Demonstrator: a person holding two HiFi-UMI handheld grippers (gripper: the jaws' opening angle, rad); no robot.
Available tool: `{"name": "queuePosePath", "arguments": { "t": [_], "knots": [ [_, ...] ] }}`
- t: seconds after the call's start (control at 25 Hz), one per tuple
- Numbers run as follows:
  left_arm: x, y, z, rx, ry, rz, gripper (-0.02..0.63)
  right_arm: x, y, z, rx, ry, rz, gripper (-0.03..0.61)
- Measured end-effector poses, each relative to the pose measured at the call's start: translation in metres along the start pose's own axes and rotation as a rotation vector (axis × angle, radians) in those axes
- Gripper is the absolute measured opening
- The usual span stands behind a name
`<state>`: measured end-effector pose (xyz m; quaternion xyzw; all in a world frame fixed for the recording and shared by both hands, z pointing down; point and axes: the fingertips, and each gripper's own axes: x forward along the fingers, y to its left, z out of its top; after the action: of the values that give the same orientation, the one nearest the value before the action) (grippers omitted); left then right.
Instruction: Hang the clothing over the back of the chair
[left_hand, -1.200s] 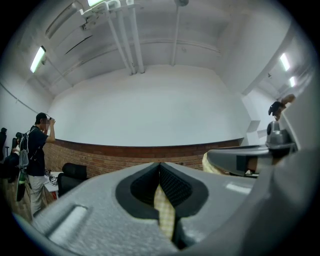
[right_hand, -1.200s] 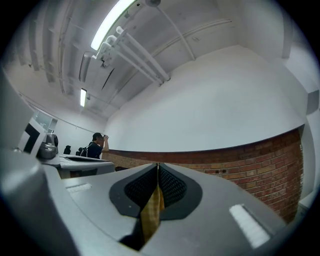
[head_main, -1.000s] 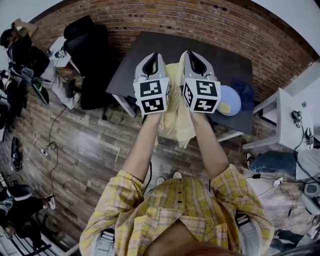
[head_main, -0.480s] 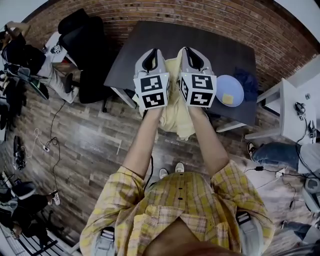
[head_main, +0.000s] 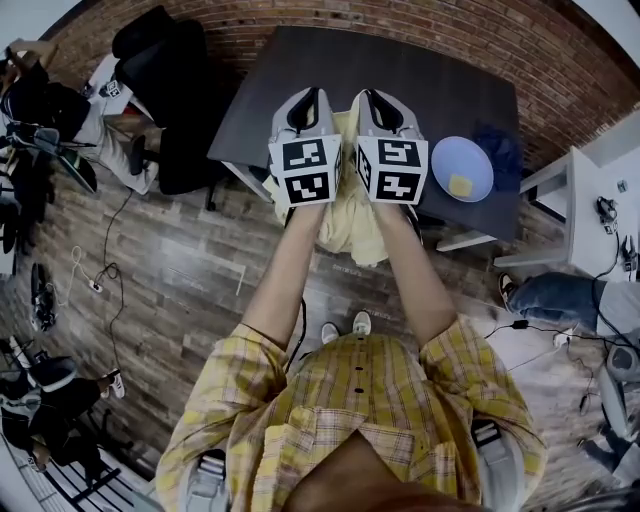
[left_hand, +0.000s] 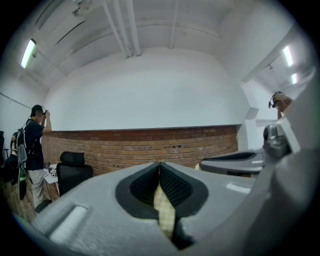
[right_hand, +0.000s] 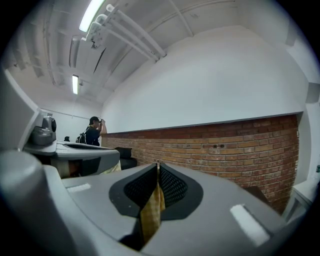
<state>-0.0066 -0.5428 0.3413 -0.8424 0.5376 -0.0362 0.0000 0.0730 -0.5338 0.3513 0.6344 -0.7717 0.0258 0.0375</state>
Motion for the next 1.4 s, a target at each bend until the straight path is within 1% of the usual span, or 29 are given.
{"name": "queuePosePath", "arguments": {
  "t": [0.32,0.4,0.52,0.6,0.72,0.88,1.12,1.4],
  "knots": [
    [0.010,-0.011,-0.019,0.001,0.086,-0.044,0.005,0.004,-0.004,-0.021,0.016,0.072,0.007,0.024],
    [0.012,-0.011,-0.023,-0.002,0.103,-0.049,0.005,0.006,-0.003,-0.025,0.020,0.089,0.013,0.034],
    [0.014,-0.012,-0.029,0.000,0.133,-0.055,0.005,0.007,-0.001,-0.029,0.024,0.099,0.022,0.047],
    [0.013,-0.012,-0.030,0.003,0.137,-0.053,0.006,0.006,0.000,-0.029,0.022,0.098,0.025,0.055],
    [0.008,-0.012,-0.028,0.003,0.124,-0.049,0.042,0.002,0.004,-0.028,0.016,0.088,0.031,0.064],
    [0.002,-0.011,-0.019,-0.011,0.089,-0.048,0.072,-0.002,0.006,-0.021,0.007,0.055,0.031,0.064],
    [-0.015,-0.016,0.001,-0.040,0.017,-0.045,0.074,-0.024,0.001,0.005,-0.033,-0.032,0.020,0.064],
    [-0.037,-0.022,0.013,-0.043,-0.007,-0.042,0.072,-0.046,0.010,0.021,-0.030,-0.043,0.059,0.064]
  ]
}}
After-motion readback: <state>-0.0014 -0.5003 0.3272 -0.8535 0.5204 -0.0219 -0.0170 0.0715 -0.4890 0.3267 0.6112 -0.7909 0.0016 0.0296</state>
